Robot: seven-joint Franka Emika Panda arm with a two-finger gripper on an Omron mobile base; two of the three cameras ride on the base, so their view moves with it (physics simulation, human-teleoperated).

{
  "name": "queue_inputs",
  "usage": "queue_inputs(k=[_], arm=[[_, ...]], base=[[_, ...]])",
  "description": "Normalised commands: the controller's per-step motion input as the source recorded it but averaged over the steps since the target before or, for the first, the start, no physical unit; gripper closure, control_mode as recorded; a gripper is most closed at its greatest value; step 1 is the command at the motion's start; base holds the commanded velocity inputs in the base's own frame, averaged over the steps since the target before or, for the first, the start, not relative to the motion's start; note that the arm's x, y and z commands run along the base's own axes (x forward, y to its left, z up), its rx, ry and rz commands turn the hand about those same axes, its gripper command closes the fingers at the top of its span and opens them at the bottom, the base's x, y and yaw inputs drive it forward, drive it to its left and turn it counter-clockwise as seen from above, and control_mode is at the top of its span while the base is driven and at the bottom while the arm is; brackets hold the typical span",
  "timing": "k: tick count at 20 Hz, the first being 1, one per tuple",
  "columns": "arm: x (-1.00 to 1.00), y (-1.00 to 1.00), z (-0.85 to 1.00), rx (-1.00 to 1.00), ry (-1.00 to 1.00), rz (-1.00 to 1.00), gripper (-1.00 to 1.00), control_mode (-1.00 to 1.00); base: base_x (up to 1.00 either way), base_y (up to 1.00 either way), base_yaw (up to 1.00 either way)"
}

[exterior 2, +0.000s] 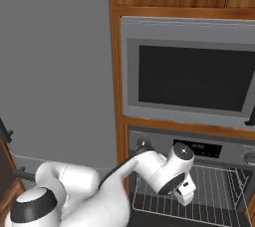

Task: Take the fish from the oven and place it on the plate on the counter.

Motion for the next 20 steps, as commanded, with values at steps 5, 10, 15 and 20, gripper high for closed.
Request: queue_inputs(k=[5, 10, 15, 20], arm=[[0.29, 0.04, -0.26, -0.05, -0.09, 0.0, -1.0, -1.0], [0.16, -0.15, -0.58, -0.05, -0.12, 0.0, -1.0, -1.0], [0.12, -0.08, -0.42, -0.07, -0.1, 0.04, -1.0, -1.0], [-0.09, -0.01, 0.04, -0.13, -0.03, 0.1, -1.0, -1.0]], base=[[0.0, 0.0, 0.0], [0.0, 0.0, 0.0], [0.0, 0.0, 0.0], [0.0, 0.0, 0.0]])
